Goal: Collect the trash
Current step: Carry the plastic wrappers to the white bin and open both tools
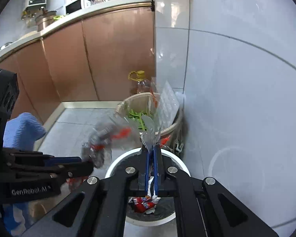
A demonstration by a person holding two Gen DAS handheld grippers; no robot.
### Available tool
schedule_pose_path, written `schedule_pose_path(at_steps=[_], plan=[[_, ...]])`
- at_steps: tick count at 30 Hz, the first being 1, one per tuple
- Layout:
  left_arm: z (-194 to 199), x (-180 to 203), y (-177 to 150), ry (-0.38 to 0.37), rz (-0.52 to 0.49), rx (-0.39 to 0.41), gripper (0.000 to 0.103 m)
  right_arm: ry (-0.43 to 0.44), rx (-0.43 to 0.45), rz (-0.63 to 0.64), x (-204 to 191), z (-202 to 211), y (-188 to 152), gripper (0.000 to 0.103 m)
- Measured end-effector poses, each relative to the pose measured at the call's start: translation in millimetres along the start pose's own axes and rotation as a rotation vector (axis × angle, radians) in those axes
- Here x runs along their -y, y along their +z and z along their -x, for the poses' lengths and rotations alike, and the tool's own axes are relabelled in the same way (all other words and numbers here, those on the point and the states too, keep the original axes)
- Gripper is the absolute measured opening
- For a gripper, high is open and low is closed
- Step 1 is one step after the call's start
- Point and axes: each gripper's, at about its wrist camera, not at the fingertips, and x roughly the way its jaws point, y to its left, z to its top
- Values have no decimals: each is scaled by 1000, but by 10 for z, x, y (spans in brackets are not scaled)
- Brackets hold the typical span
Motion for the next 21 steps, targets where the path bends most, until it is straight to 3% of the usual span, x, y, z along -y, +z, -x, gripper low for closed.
schedule_pose_path(at_steps=[2,4,9,13,21], plan=[[-60,-17,8,-10,21,3,47,-24,-11,-2,32,-88,4,25],[-86,-47,5,-18,43,3,48,-37,-20,0,56,-119,19,31],[30,-50,-39,-33,55,29,48,-53,-4,10,59,-25,24,37],[267,-42,-98,-1,46,68,48,-51,8,9,4,173,-3,38],[1110,10,-323,83,33,199,48,-22,78,-6,-175,743,20,45]])
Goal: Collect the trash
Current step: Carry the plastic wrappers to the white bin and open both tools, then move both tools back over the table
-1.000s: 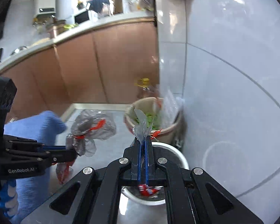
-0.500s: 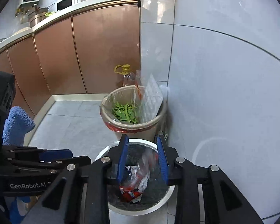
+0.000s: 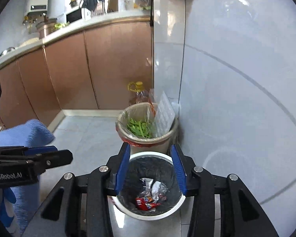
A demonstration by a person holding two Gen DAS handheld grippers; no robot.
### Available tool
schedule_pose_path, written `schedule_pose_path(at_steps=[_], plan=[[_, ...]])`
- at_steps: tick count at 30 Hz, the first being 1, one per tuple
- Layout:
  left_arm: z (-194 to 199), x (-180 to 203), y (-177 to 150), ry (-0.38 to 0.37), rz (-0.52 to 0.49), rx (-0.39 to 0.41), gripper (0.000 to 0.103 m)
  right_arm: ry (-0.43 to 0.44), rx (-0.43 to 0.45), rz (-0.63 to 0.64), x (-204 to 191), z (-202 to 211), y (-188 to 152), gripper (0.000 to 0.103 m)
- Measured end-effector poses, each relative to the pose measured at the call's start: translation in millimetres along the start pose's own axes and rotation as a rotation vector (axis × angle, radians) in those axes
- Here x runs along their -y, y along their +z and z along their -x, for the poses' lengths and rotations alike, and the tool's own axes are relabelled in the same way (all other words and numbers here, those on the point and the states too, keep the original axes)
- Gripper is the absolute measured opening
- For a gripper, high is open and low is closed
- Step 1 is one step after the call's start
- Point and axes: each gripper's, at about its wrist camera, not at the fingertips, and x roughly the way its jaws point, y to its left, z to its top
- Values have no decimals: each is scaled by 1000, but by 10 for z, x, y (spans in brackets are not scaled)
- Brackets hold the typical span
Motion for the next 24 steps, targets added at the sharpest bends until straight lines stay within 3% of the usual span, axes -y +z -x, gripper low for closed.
schedule_pose_path(at_steps=[3,6,12,17,24], plan=[[388,17,-65,34,-8,56,49,20,44,5,-112,341,47,49],[769,31,-147,61,-12,109,58,36,84,12,-219,685,88,50],[1586,56,-371,85,-17,235,58,95,182,15,-413,1443,152,52],[2271,38,-608,142,2,349,58,152,255,41,-644,2036,133,63],[3030,-32,-1008,198,35,470,58,244,346,78,-955,2704,76,68]])
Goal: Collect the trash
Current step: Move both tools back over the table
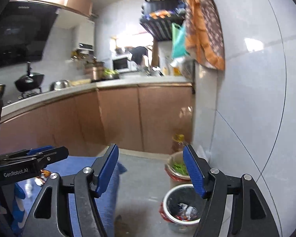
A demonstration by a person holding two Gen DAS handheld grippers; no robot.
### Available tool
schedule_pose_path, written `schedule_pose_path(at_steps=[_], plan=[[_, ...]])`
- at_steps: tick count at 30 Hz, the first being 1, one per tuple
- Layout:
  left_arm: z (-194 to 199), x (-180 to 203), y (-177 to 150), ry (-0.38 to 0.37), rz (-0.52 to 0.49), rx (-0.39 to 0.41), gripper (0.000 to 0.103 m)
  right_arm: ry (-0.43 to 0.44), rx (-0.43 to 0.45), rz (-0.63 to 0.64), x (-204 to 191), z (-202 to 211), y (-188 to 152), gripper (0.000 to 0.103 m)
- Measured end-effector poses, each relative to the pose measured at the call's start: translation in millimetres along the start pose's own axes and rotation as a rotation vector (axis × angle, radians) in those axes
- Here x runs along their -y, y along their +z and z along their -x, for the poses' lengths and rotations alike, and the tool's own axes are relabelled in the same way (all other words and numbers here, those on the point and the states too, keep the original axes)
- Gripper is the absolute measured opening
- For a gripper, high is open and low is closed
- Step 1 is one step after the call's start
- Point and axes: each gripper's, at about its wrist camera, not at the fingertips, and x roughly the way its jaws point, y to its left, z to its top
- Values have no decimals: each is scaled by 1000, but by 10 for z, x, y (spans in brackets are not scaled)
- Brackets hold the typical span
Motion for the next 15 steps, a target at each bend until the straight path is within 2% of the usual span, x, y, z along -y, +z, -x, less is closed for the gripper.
schedule_pose_path(at_steps=[10,15], plan=[[757,-380,-199,61,62,16,58,128,67,31,-447,451,117,70],[1055,-755,-362,131,100,30,58,171,74,54,-637,526,130,72]])
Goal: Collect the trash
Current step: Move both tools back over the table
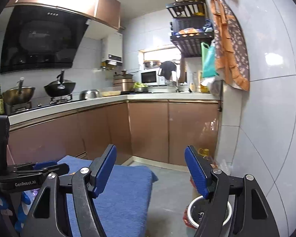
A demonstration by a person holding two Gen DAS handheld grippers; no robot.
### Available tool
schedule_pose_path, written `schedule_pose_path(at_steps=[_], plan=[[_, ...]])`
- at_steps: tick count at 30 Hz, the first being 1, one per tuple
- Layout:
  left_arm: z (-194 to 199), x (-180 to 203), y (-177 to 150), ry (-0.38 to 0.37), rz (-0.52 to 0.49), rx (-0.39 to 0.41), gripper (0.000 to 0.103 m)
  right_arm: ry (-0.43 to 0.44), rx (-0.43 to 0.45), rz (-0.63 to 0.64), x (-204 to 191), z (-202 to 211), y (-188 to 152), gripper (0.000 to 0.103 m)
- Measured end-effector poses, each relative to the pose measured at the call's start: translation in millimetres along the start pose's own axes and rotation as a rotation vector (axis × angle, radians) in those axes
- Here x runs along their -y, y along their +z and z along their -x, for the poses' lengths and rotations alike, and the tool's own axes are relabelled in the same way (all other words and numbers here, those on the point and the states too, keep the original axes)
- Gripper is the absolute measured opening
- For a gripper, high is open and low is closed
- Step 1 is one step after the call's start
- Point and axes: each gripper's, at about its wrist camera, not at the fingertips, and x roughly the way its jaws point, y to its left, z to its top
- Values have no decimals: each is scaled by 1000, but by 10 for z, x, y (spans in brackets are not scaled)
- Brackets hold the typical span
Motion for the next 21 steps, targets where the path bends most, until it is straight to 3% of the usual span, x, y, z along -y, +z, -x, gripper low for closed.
schedule_pose_path(at_steps=[4,14,21], plan=[[86,-419,-84,61,46,-6,58,35,-23,13,-162,-77,-48,72],[328,-1896,-364,240,224,-17,58,106,-109,-4,-430,-558,-266,72],[434,-2954,-701,398,367,-51,58,176,-214,9,-713,-1047,-501,72]])
